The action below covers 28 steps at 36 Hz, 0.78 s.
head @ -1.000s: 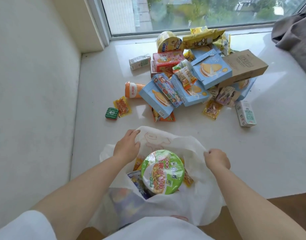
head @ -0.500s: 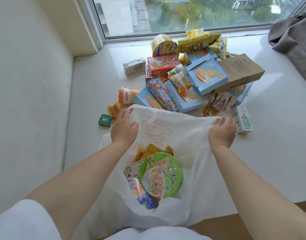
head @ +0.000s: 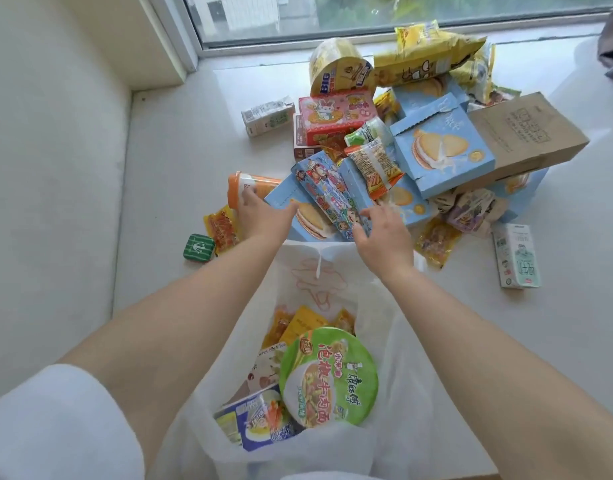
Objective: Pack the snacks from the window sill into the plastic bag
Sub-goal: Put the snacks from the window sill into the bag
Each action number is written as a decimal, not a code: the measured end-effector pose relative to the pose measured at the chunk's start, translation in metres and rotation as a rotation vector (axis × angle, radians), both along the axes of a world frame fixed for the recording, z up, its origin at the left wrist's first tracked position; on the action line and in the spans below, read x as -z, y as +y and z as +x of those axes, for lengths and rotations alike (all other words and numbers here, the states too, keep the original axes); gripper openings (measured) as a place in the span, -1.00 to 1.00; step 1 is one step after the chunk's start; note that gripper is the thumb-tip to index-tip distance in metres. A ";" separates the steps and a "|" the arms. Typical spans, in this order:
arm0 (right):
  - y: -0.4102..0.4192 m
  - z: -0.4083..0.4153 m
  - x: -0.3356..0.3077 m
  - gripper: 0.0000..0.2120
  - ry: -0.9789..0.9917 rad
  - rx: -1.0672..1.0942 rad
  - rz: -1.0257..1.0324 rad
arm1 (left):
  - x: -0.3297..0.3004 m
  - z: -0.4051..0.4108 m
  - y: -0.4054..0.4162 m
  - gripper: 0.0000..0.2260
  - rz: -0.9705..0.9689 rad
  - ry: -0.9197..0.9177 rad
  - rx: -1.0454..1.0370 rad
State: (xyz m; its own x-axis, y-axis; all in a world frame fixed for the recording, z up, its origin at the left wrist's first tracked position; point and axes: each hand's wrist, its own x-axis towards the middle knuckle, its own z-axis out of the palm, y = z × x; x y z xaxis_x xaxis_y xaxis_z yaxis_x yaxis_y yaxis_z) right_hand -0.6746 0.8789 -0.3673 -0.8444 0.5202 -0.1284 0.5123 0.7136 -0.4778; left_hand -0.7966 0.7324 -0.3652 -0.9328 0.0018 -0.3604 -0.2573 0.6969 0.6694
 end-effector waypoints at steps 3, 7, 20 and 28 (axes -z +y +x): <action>-0.006 -0.023 0.008 -0.64 -0.031 -0.096 -0.050 | 0.014 -0.006 0.005 -0.16 0.077 -0.082 -0.130; -0.010 -0.042 0.025 -0.51 -0.106 -0.223 0.075 | 0.025 -0.003 0.009 -0.47 0.183 -0.272 -0.226; -0.005 -0.061 0.029 -0.65 -0.079 -0.081 0.136 | 0.034 0.003 0.001 -0.70 0.361 -0.340 -0.230; 0.006 -0.023 -0.006 -0.65 0.301 0.257 -0.247 | -0.015 0.009 -0.005 -0.64 0.307 -0.010 0.003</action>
